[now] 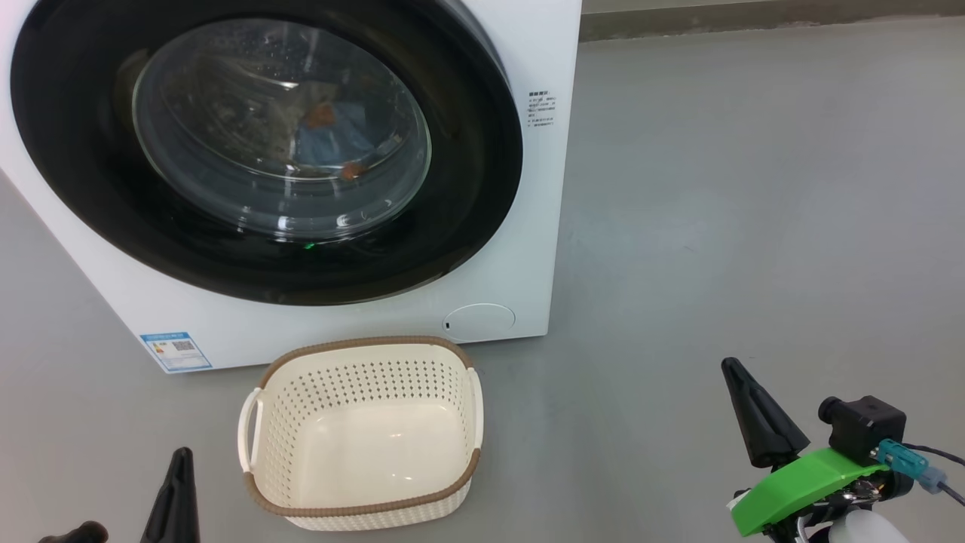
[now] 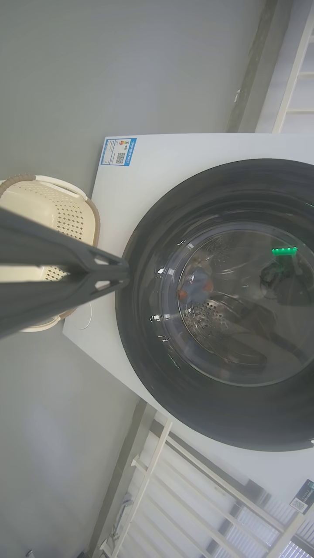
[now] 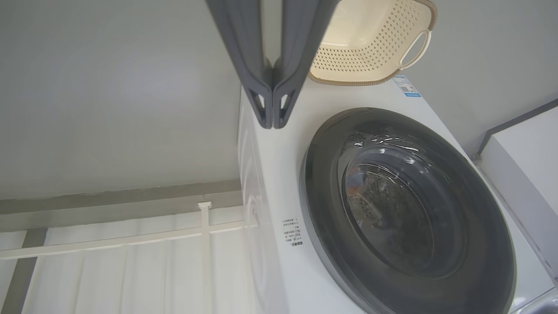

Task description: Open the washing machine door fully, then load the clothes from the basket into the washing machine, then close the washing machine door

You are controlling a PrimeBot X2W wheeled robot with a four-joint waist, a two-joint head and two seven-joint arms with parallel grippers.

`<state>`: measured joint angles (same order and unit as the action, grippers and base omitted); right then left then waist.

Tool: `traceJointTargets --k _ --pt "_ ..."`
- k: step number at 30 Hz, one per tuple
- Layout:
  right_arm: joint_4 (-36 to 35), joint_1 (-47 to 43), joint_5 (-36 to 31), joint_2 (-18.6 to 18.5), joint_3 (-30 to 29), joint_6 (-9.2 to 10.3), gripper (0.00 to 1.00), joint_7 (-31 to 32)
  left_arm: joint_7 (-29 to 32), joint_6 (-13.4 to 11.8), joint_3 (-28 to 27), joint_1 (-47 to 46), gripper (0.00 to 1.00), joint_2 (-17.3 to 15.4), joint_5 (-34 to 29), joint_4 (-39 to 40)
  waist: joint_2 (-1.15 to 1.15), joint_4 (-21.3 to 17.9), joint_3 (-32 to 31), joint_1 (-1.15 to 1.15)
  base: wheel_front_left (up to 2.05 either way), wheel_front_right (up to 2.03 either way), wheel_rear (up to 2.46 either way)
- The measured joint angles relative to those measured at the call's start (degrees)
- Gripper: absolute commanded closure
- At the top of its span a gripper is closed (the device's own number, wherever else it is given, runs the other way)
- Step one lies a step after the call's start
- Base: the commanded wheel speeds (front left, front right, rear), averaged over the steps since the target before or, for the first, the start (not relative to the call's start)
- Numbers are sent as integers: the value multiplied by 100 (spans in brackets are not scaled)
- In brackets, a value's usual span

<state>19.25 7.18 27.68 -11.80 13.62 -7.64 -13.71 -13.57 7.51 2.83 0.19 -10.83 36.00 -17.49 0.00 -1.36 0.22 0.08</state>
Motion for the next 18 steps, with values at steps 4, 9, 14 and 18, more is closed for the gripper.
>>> traceJointTargets --k 4,9,14,18 --pt "-4 0 186 27 -75 0 100 60 55 0 -18 0 100 21 169 1 0 4 2 -6 0 0 0" --pt "-11 0 499 57 -134 0 100 127 156 0 -47 0 100 65 420 2 0 10 5 -7 0 0 0" --pt "-19 -1 768 86 -233 0 100 213 231 0 -82 -1 100 97 621 2 0 16 4 -7 0 0 0" --pt "-24 -1 896 100 -278 0 100 263 257 0 -98 -2 100 110 790 3 0 19 4 -8 0 0 0"
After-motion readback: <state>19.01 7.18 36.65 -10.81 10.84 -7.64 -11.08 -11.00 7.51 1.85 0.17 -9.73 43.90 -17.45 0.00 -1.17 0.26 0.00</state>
